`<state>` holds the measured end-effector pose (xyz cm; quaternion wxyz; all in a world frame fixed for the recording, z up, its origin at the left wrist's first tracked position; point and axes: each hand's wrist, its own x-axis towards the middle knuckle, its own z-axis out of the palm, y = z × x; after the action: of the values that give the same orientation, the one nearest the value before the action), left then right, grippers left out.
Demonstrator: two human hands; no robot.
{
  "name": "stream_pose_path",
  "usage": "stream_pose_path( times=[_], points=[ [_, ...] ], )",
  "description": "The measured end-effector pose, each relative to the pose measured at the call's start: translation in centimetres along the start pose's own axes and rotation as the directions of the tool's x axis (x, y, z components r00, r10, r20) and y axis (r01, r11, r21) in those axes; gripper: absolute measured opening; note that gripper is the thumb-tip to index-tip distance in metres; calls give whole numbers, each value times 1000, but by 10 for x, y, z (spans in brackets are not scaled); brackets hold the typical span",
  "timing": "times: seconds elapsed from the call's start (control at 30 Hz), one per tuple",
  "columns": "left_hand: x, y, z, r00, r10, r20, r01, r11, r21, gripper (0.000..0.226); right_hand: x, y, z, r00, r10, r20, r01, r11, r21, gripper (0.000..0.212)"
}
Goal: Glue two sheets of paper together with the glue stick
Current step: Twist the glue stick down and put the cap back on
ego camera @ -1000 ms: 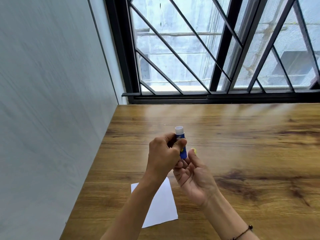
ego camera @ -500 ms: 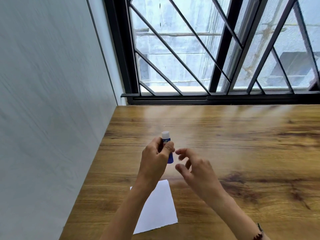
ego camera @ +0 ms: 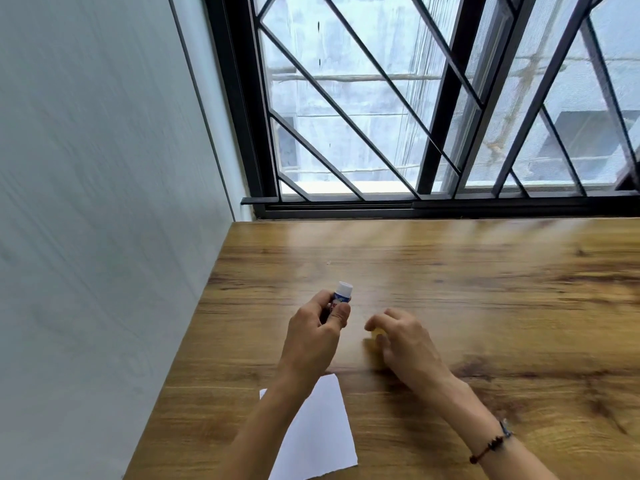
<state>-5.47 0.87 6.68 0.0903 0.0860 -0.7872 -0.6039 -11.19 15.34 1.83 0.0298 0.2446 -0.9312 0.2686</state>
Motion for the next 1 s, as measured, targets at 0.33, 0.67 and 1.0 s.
stream_pose_path(
  times=[0.33, 0.67, 1.0],
  points=[
    [-3, -3, 4, 997, 43, 57, -46, 998, 53, 14, -3, -39, -41, 973, 197, -117, -63, 723, 688, 21],
    [-7, 4, 6, 996, 84, 35, -86, 996, 38, 15, -9, -49, -41, 935, 237, -262, 32, 682, 730, 21],
    [-4, 7, -6, 979, 145, 145, -169, 970, 175, 14, -8, -45, -55, 972, 15, -234, 113, 845, 522, 26]
  ],
)
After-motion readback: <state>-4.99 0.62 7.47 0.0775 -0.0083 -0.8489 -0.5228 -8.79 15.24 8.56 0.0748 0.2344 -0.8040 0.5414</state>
